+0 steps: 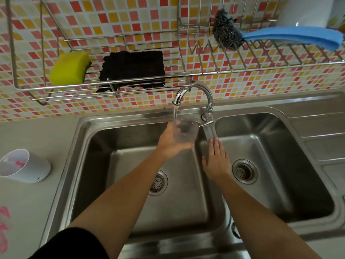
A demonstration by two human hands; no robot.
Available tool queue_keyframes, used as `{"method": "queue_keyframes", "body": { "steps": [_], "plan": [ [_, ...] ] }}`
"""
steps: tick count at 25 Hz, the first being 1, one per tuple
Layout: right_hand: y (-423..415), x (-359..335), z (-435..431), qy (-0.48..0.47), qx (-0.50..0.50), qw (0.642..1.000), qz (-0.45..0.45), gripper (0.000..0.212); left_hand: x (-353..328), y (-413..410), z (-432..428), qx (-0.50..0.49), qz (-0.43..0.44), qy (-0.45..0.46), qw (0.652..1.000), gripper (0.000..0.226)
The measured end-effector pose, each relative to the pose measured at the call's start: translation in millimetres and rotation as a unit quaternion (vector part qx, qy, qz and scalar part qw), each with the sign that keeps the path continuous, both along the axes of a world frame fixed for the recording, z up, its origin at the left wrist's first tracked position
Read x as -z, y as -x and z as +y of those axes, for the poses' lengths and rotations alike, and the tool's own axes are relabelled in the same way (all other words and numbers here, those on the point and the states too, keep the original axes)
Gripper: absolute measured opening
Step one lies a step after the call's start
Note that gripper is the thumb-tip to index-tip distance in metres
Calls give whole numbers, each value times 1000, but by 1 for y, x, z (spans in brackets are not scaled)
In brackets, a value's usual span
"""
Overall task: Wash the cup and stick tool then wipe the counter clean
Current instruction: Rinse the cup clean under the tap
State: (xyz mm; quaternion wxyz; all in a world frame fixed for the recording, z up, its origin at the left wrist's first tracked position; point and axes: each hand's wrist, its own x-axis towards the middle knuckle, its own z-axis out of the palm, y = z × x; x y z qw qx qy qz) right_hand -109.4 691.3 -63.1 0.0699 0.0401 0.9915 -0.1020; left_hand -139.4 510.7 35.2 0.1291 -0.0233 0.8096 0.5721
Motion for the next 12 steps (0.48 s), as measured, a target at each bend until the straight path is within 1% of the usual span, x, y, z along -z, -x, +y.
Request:
{"method": "queue_keyframes", "body": {
  "steps": [1, 2, 4, 7, 11, 12],
  "plan": [
    [1, 1, 1, 1, -1, 1000, 3, 71, 6, -2, -1, 29, -8, 6, 1000, 77],
    [1, 1, 1, 0, -2, 1000, 3, 71, 13, -5, -5, 43, -12, 11, 999, 78],
    [0, 1, 1, 0, -6, 1000, 0, 71, 22, -9, -15, 19, -21, 11, 1000, 74],
    [-1, 1, 1, 7, -6, 1000, 9, 70, 23, -2, -26, -30, -16, 37, 999, 81],
    [0, 2, 0, 14, -3, 1000, 18, 66, 11, 5, -28, 19, -30, 43, 998, 79],
    [0, 2, 1, 11, -3, 1000, 17, 66, 11, 6, -29, 17, -27, 46, 998, 79]
  ]
}}
